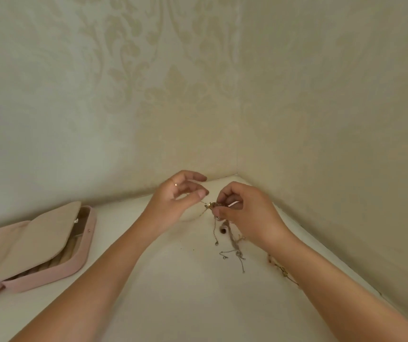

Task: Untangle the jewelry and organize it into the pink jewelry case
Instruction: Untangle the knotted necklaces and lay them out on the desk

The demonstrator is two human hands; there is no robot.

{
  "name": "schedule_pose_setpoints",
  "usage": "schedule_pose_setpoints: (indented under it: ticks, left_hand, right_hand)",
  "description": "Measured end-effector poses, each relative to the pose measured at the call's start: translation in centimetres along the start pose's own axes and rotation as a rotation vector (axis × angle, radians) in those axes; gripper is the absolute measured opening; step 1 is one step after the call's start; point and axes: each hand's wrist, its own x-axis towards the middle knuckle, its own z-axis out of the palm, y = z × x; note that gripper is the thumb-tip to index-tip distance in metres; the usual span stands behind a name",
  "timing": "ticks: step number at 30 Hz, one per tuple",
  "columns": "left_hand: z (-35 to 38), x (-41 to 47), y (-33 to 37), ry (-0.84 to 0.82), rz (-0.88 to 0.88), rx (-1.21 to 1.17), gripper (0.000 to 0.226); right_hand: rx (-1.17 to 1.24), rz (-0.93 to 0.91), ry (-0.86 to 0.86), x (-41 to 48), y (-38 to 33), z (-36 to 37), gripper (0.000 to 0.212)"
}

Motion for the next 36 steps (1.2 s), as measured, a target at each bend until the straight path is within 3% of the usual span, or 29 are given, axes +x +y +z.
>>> schedule_pose_setpoints:
  ticks: [4, 7, 10, 13, 19, 22, 27, 30, 34, 36]
  left_hand:
    - [0.6, -0.1, -0.3, -0.171, -0.040, -0.089, 0.043]
    - [0.6, 0.1, -0.7, -0.180, -0.056, -0.127, 0.048]
    - [0.9, 0.1, -1.0, -0.179, -0.062, -0.106, 0.038]
    - [1.4, 0.1, -1.4, -0.110, -0.066, -0.104, 0.024]
    - [1.2, 0.5, -2.0, -0.050, -0.069, -0.157, 0.008]
    - [0.9, 0.6, -1.9, -0.071, -0.064, -0.174, 0.018]
    - [0.3, 0.5, -1.8, -0.215, -0.080, -0.122, 0.019]
    - [0.7, 0.4, -1.8, -0.226, -0.078, -0.130, 0.029]
    - [1.2, 0.5, -1.6, -0.160, -0.095, -0.273, 0.022]
    - [1.4, 0.4, -1.5, -0.131, -0.105, -0.353, 0.016]
  right_hand:
    - [-0.005, -0.053, -0.002, 0.0, 0.3, 0.6, 0.019]
    - [-0.029, -0.115, 0.034, -0.2, 0.4, 1.1, 0.023]
    - [-0.080, -0.191, 0.094, -0.1, 0.4, 1.3, 0.031]
    - [-0.114, -0.160, 0.122, 0.1, 0.5, 0.9, 0.019]
    - [-0.020, -0.047, 0.134, 0.4, 0.9, 0.7, 0.010]
    - [0.070, 0.031, 0.053, 0.8, 1.0, 0.2, 0.014]
    - [0.477, 0.152, -0.207, 0.9, 0.6, -0.3, 0.009]
    - [0.654, 0.193, -0.255, 0.9, 0.4, -0.2, 0.007]
    - [0.653, 0.171, -0.177, 1.1, 0.3, -0.2, 0.009]
    - [0.544, 0.121, -0.135, 1.1, 0.1, 0.0, 0.010]
